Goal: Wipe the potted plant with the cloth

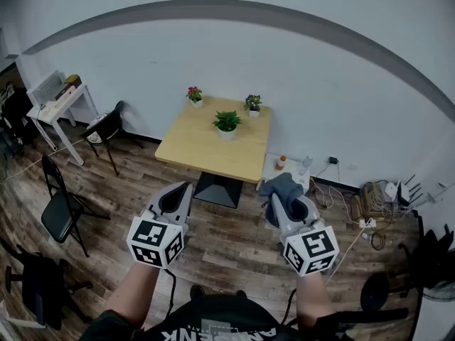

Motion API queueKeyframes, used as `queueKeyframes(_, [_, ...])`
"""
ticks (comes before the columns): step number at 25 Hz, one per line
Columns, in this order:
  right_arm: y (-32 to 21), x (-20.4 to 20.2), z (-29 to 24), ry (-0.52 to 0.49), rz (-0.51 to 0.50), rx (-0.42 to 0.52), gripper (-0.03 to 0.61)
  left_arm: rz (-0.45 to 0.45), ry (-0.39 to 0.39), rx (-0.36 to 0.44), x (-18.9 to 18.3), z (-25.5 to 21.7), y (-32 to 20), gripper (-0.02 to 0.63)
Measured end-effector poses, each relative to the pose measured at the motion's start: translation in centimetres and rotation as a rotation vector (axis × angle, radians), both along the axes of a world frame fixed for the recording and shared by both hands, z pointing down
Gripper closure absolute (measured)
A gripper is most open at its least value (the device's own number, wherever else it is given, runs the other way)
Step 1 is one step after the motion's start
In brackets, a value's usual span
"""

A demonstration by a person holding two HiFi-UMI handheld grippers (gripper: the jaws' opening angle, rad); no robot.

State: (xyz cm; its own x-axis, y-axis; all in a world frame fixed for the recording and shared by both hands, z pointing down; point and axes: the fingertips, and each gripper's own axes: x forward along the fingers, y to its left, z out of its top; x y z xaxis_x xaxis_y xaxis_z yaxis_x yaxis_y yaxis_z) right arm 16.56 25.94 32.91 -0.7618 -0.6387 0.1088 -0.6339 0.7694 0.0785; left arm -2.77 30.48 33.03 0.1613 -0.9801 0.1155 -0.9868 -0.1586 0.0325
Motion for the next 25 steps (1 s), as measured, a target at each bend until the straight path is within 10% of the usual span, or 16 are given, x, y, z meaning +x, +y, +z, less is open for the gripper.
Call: queueKeyframes(25, [0.7, -3.3, -0.2, -0.039, -0.019, -0.005, 0.528, 0.019, 0.022, -0.01, -2.6, 0.6, 1.0, 0.612])
